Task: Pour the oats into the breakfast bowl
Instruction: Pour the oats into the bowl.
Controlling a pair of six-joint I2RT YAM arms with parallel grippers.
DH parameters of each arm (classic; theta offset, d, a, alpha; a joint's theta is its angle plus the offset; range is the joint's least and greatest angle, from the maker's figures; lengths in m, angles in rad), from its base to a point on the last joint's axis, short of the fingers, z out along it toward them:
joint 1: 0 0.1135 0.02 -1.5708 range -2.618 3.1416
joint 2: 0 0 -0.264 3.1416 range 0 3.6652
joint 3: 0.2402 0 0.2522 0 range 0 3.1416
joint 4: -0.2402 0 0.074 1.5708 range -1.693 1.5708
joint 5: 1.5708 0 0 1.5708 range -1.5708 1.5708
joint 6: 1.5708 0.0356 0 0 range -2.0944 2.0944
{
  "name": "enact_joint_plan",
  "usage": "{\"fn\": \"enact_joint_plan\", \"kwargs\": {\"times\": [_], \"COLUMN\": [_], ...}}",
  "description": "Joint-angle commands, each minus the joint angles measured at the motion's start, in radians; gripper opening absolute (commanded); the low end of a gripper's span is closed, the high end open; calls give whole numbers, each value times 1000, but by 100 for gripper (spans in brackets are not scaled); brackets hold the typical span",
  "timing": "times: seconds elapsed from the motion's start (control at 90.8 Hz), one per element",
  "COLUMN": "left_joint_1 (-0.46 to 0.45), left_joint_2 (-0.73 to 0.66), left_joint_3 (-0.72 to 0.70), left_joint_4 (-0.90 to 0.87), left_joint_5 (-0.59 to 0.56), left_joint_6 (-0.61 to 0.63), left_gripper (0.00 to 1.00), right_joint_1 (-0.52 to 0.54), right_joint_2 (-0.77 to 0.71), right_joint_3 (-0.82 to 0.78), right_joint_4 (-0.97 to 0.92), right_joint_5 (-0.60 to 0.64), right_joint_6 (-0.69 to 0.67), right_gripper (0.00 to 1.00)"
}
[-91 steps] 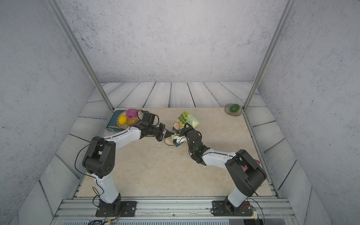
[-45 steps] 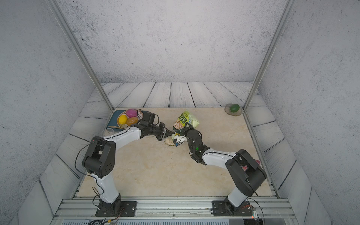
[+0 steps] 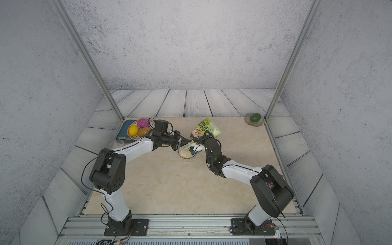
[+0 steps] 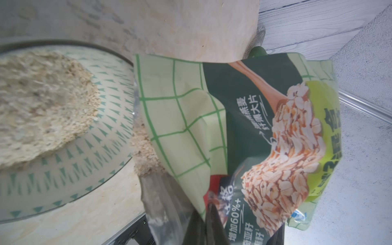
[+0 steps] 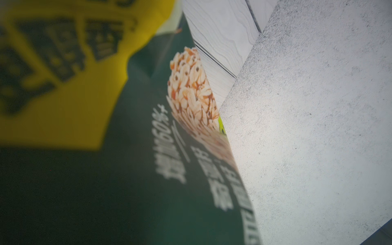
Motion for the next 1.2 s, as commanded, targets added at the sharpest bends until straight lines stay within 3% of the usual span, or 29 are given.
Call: {"fn": "enact_joint_plan", "kwargs": {"times": [0.0, 0.462, 0.583, 0.66, 0.738, 0.771, 0.826, 0.925, 0.98, 1.079, 1.145, 1.189], "left_joint_1": [-2, -6, -7, -7, -7, -7, -8, -6, -7, -7, -7, -7], "left_joint_2": [-24, 24, 24, 17, 20, 18, 12, 10, 6, 12, 11, 13], "left_joint_3": [9, 42, 51, 51, 51, 45, 37, 42, 42, 56, 59, 62], "left_joint_4": [23, 31, 31, 8, 6, 4, 4, -4, -15, -26, -34, -32], "left_joint_5": [15, 39, 51, 44, 58, 56, 51, 61, 50, 63, 56, 60], "left_joint_6": [-4, 5, 9, 24, 26, 26, 24, 29, 34, 40, 45, 47], "left_gripper": [0, 0, 0, 0, 0, 0, 0, 0, 0, 0, 0, 0], "right_joint_1": [-1, 10, -14, 13, -4, 13, 37, 10, 34, -3, 7, -14], "right_joint_2": [-69, -81, -48, -60, -2, 2, -37, 2, -34, 34, -10, 15], "right_joint_3": [76, -18, -9, -13, 28, 47, 47, 74, 47, 61, 30, 39], "right_joint_4": [220, 142, 213, 101, 235, 208, 98, 193, 69, 249, 135, 180], "right_joint_5": [37, -44, -19, -60, -27, -29, -85, -77, -125, -61, -94, -60], "right_joint_6": [55, -88, -103, -117, -142, -159, -139, -156, -136, -153, -135, -111], "right_gripper": [0, 0, 0, 0, 0, 0, 0, 0, 0, 0, 0, 0]}}
